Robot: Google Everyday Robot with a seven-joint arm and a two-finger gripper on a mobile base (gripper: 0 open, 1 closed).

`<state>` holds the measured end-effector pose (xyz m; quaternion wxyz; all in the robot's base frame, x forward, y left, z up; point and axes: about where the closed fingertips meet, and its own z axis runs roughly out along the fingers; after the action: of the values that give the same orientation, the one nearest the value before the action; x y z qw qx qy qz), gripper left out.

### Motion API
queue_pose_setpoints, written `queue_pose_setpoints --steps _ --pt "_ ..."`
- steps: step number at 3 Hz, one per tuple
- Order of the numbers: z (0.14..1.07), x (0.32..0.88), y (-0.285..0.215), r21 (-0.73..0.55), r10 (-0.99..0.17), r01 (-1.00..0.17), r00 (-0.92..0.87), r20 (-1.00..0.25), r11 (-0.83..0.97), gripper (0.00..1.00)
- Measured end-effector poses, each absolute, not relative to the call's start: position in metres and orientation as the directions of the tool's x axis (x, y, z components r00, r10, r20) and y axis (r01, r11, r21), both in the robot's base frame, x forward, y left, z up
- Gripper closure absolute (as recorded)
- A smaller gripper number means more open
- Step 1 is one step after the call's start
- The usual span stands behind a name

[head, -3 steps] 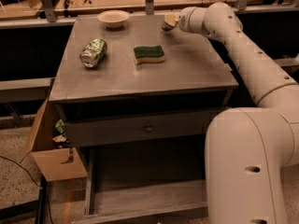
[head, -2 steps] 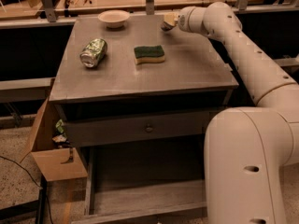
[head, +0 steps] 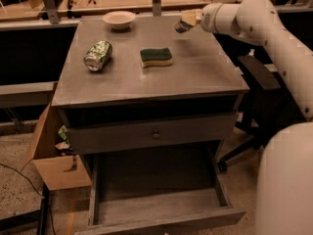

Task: Place redbull can into middle drawer

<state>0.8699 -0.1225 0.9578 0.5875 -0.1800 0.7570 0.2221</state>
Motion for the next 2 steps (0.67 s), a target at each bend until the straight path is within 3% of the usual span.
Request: queue_pose_setpoints --steps 2 --pt "0.963 0.739 -0.142 0.208 0.026 -0.588 -0.303 -0.953 0.782 1.00"
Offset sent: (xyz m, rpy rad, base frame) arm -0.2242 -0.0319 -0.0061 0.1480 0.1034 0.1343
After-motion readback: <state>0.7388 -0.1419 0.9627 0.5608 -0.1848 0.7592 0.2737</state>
